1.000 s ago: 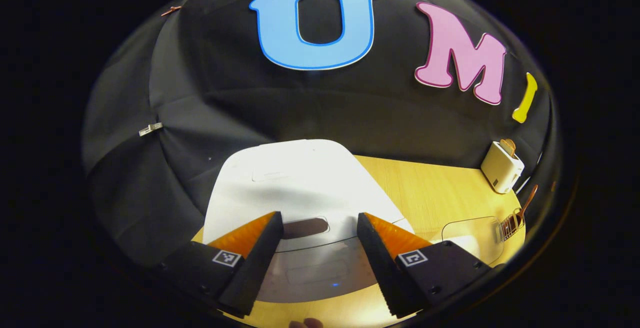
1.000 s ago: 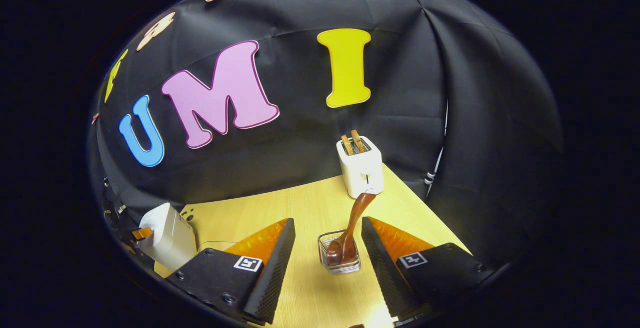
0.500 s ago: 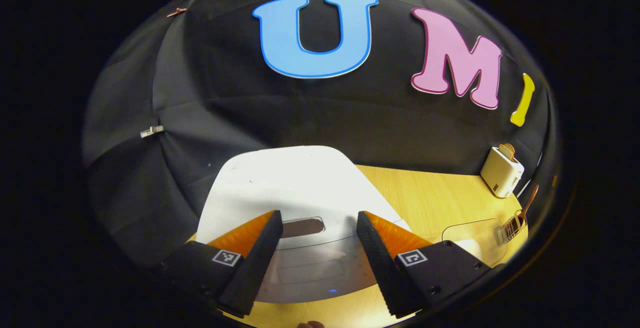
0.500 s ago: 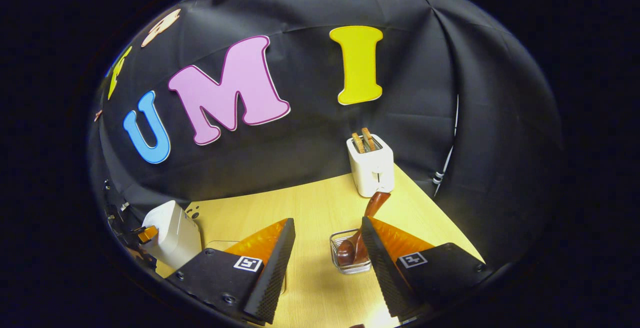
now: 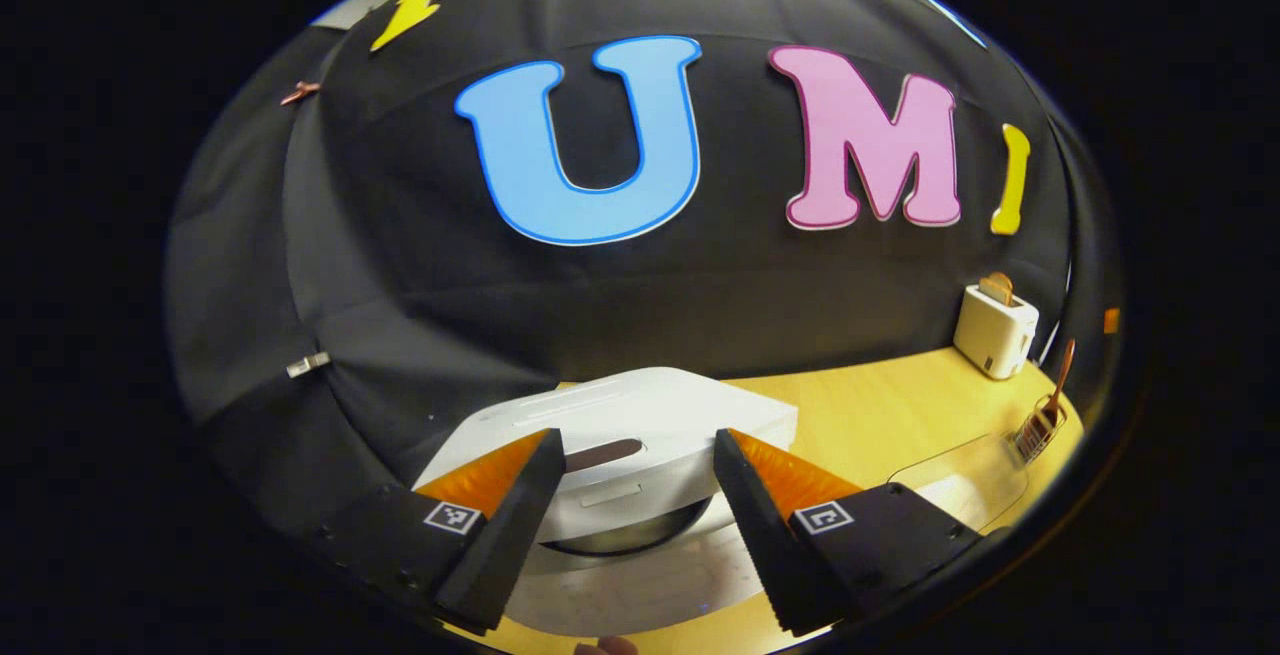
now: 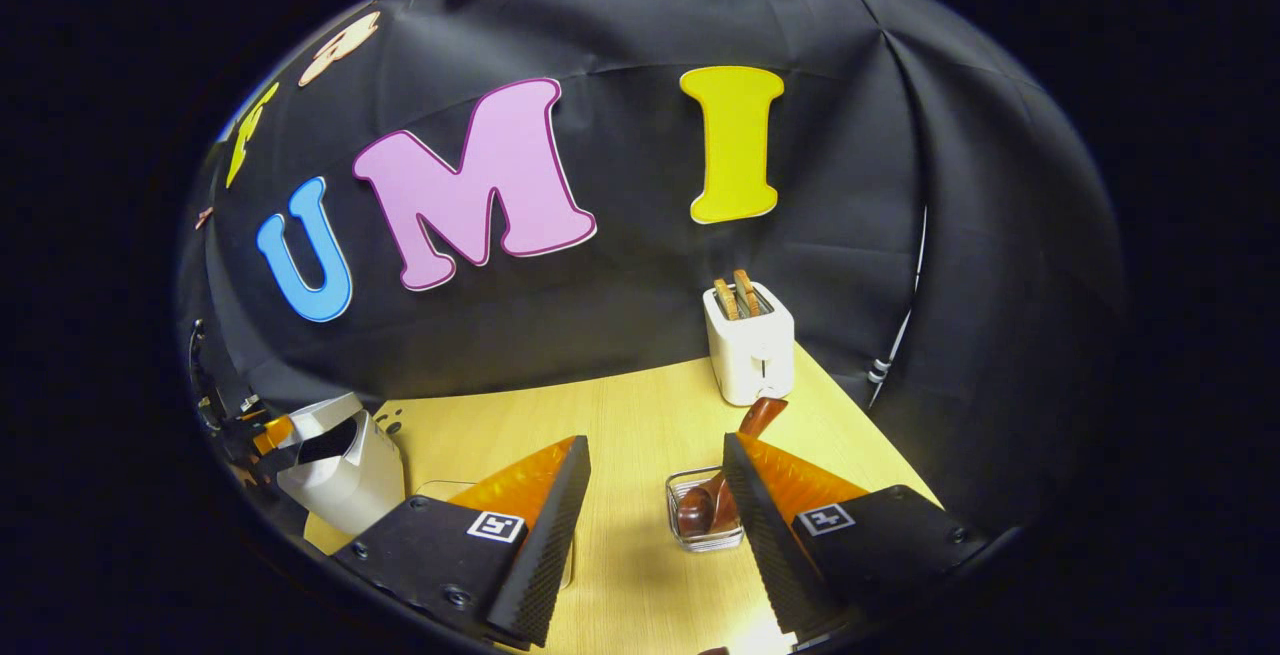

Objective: Close the left gripper, press the button to open the rice cooker; take a wooden spoon from the chopstick holder with the right hand, scoop a spoonful of rice and pour it into the rice cooker, then put the wooden spoon back into the chopstick holder.

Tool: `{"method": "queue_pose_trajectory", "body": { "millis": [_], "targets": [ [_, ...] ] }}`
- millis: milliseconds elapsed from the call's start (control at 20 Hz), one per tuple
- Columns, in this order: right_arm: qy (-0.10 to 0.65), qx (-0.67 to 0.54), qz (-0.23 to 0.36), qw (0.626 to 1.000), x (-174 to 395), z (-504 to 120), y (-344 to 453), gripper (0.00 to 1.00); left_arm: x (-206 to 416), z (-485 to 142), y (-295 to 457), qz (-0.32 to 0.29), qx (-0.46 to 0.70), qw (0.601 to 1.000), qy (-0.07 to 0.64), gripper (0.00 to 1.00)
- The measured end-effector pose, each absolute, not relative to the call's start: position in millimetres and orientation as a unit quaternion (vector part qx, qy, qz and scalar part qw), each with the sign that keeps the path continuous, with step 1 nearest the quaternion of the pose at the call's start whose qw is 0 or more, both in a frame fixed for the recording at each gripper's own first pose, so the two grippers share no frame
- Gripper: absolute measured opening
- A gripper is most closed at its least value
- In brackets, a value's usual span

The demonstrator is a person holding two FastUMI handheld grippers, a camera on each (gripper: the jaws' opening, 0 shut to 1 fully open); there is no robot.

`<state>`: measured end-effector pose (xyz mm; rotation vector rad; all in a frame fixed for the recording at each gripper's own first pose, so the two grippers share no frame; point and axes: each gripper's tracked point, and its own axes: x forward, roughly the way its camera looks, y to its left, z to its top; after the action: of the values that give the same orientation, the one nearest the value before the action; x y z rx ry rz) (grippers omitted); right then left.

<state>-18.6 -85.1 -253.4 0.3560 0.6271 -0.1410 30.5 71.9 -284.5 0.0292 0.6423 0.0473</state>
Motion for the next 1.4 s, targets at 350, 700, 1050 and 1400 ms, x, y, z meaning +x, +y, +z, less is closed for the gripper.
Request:
{"method": "queue_pose_trajectory", "body": {
  "millis": [350, 700, 1050, 1400],
  "targets": [
    [0.31, 0.172, -0.068, 0.933, -19.1, -256.4, -86.9, 0.83, 3.6, -317.2, 64.7, 0.034, -0.025, 0.93, 0.364, 1.0],
    [0.315, 0.179, -0.058, 0.93, -10.9, -262.6, -78.8, 0.83, -12.1, -333.5, 67.6, 0.063, -0.054, 0.921, 0.382, 1.0],
    [0.315, 0.19, -0.047, 0.929, -0.6, -267.6, -70.1, 0.83, -11.2, -338.5, 68.2, 0.064, -0.091, 0.91, 0.399, 1.0],
    [0.313, 0.194, -0.041, 0.929, -3.1, -267.2, -73.0, 0.83, -5.3, -334.0, 71.0, 0.064, -0.063, 0.908, 0.41, 0.99]
  ]
}}
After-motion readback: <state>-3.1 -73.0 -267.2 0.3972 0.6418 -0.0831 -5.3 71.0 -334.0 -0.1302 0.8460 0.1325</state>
